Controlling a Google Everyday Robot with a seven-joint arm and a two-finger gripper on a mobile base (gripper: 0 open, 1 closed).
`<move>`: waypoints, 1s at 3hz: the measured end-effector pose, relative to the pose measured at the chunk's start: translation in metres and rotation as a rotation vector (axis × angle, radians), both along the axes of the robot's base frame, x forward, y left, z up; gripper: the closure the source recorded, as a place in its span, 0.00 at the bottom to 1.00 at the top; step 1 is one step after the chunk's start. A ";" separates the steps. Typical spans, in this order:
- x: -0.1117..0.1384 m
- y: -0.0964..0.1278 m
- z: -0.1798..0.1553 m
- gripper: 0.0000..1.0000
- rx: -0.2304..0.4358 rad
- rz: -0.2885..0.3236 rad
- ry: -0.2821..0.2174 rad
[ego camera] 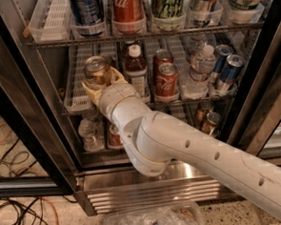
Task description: Pick orange can from middle shelf of fridge
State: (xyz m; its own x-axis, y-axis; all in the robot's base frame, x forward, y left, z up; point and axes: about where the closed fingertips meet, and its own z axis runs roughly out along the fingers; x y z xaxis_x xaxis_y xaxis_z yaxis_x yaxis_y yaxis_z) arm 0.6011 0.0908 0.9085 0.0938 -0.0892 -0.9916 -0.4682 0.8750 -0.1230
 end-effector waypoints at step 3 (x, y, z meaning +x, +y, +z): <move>-0.109 -0.013 -0.031 1.00 -0.052 0.235 0.133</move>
Offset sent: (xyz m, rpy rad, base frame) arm -0.1610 0.0249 -0.0087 0.0379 0.1398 0.4681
